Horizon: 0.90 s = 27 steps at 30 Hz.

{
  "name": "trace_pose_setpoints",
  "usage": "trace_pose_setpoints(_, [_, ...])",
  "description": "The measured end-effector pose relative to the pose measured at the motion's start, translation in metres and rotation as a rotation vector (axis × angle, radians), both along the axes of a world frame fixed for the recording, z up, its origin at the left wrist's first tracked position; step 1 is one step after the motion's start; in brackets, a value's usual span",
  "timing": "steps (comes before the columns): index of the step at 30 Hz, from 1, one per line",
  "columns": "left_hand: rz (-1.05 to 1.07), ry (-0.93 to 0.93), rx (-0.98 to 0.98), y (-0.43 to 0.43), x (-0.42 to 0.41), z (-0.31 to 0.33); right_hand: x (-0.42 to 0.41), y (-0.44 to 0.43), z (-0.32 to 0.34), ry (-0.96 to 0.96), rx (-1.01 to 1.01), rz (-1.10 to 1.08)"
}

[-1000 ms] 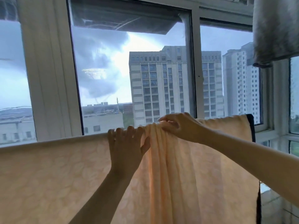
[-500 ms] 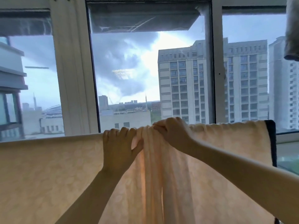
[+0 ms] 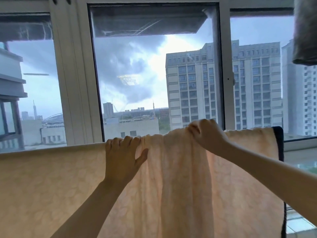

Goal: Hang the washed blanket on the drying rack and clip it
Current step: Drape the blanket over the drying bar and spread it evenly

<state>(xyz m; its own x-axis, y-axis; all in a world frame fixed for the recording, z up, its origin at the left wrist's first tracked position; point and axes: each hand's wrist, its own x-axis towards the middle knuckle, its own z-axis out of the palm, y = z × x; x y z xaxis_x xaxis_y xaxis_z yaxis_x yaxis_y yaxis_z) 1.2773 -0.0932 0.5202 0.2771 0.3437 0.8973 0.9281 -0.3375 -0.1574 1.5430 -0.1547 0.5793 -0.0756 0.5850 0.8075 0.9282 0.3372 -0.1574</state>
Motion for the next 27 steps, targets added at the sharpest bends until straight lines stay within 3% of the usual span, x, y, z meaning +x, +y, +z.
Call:
trace_pose_setpoints(5, [-0.01, 0.007, 0.011, 0.0, 0.003, 0.0, 0.008, -0.006, 0.009, -0.015, -0.141, -0.245])
trace_pose_setpoints(12, [0.0, -0.011, 0.017, -0.001, 0.003, 0.0, -0.038, 0.0, 0.007, -0.148, -0.158, 0.122])
trace_pose_setpoints(15, [0.007, -0.013, 0.006, 0.0, 0.001, 0.0, -0.049, 0.009, 0.0, -0.146, -0.127, 0.152])
trace_pose_setpoints(20, [0.027, -0.012, -0.001, 0.003, -0.002, 0.0, -0.045, 0.021, -0.001, 0.023, -0.093, 0.23])
trace_pose_setpoints(27, [0.012, -0.022, 0.026, -0.001, 0.007, 0.0, -0.036, 0.013, -0.009, 0.042, -0.052, 0.197])
